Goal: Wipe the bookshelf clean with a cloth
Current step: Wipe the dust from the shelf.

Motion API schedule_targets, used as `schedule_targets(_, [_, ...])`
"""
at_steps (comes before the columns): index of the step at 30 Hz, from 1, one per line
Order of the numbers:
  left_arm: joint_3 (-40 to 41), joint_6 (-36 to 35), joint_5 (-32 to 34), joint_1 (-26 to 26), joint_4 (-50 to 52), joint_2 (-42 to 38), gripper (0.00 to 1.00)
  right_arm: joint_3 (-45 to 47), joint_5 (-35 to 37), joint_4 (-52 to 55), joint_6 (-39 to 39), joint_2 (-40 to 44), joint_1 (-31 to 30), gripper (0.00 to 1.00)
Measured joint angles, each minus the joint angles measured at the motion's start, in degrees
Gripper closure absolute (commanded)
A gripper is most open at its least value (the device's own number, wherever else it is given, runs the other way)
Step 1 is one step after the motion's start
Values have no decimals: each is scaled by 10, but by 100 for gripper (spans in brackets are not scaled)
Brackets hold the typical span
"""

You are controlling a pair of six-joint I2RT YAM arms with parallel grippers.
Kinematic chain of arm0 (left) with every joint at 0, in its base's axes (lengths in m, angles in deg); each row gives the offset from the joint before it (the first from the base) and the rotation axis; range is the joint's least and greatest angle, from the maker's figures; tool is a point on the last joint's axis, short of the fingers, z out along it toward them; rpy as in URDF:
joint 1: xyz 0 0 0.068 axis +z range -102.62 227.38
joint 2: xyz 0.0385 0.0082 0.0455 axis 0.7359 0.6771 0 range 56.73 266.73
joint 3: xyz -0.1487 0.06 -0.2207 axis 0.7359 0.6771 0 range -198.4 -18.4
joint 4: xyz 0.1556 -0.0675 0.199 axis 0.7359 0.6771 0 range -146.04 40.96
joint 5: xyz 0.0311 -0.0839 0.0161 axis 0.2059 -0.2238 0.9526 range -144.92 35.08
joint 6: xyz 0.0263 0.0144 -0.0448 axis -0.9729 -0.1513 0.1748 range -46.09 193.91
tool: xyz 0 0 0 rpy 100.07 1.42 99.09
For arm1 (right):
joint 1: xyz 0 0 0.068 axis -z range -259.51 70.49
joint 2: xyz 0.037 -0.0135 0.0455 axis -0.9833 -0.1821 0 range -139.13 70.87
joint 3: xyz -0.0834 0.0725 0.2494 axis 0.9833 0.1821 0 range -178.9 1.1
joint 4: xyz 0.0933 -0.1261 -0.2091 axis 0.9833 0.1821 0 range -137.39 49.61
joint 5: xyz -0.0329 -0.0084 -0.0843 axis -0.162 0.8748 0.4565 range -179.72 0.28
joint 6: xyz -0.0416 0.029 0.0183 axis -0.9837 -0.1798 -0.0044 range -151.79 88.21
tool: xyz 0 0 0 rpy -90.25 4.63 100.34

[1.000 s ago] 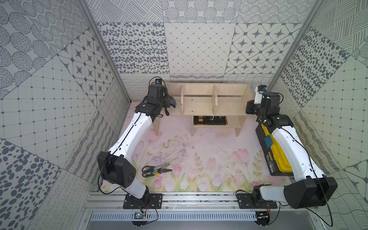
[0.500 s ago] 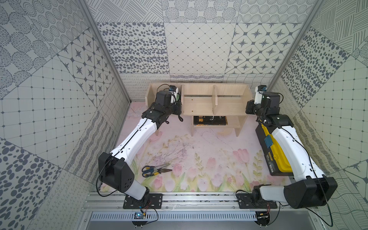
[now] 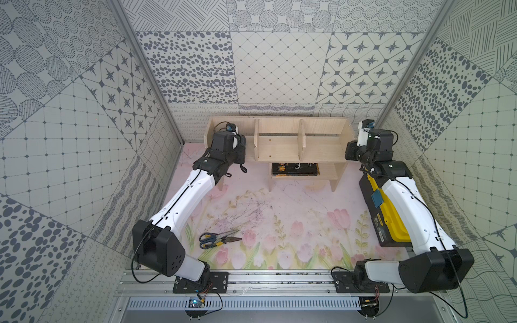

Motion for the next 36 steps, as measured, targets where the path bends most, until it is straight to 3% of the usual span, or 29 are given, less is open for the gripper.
schedule_targets(9, [-122,7,-44,-8,8,36,100,2,-2,-3,0,1,0,100])
schedule_targets(17, [-188,-10,30,19,10,43,100,3,-3,-5,0,2,0,100])
schedule_targets(26, [-43,-8,102,47,26,-16,100,10,-3,-13,0,5,0,100])
schedule_targets(31, [43,8,103,48,34,-43,100,14,-3,-18,0,6,0,100])
schedule_targets(36, [74,28,95,38,-9,-44,100,14,-3,-19,0,6,0,100])
